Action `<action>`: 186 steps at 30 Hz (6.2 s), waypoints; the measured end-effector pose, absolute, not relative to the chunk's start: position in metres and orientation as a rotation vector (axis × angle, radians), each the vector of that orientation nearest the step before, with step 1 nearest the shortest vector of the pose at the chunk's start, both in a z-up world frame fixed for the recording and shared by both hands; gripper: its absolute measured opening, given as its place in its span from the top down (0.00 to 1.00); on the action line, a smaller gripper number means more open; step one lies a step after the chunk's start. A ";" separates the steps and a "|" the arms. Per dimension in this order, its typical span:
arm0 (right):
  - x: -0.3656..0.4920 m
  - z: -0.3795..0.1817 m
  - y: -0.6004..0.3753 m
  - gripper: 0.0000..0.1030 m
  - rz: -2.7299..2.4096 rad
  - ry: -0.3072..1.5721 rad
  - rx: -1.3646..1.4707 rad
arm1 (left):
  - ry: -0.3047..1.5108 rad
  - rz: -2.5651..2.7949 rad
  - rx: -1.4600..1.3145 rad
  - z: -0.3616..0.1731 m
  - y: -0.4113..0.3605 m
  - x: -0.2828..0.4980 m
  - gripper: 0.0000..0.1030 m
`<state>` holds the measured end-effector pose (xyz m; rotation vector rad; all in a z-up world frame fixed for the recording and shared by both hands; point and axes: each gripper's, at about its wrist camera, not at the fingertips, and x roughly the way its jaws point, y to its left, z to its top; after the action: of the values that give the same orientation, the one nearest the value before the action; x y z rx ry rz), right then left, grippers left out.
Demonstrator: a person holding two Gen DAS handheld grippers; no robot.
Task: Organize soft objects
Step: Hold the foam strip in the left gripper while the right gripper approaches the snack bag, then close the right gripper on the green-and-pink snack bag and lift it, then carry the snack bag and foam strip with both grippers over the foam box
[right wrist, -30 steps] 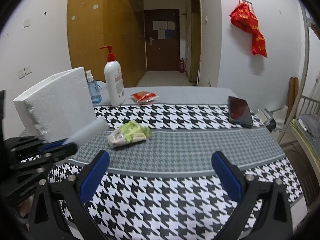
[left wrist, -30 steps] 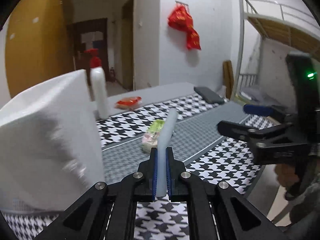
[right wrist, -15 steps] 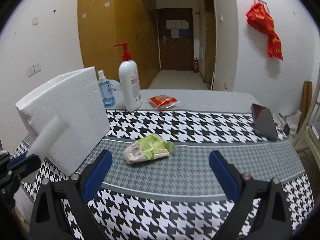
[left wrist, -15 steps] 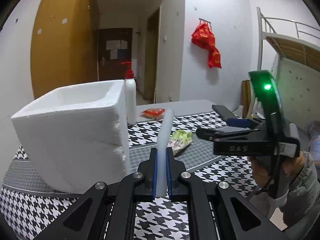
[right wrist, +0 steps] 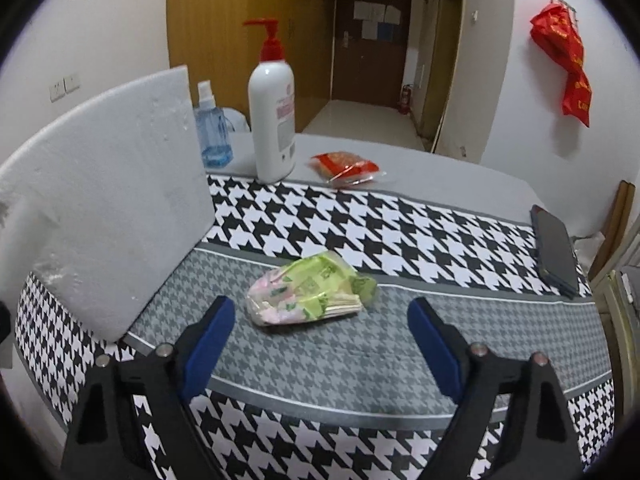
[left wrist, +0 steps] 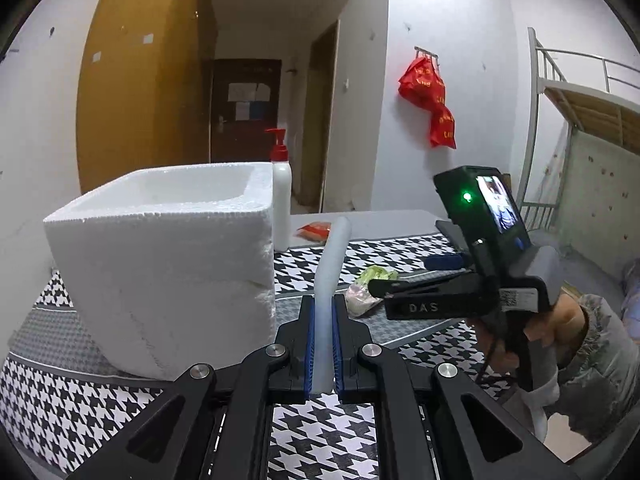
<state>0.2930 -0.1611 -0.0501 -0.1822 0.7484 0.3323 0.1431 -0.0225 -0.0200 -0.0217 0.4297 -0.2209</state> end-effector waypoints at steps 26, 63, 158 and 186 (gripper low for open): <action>0.338 -0.084 -0.133 0.30 0.312 0.904 -0.269 | 0.444 -0.216 -0.052 -0.022 -0.016 0.143 0.92; 0.336 -0.067 -0.162 0.44 0.261 0.915 -0.172 | 0.440 -0.201 -0.059 -0.022 -0.012 0.143 0.92; 0.131 0.031 -0.126 0.69 0.303 0.352 -0.080 | 0.309 -0.198 -0.014 0.033 0.062 0.092 0.92; 0.162 0.049 -0.058 0.69 0.463 0.357 -0.164 | 0.283 -0.044 -0.029 0.052 0.108 0.098 0.92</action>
<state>0.1623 -0.0577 0.0487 -0.1636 0.3566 0.4629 0.0984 0.1081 0.0517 -0.0292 0.2833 -0.0436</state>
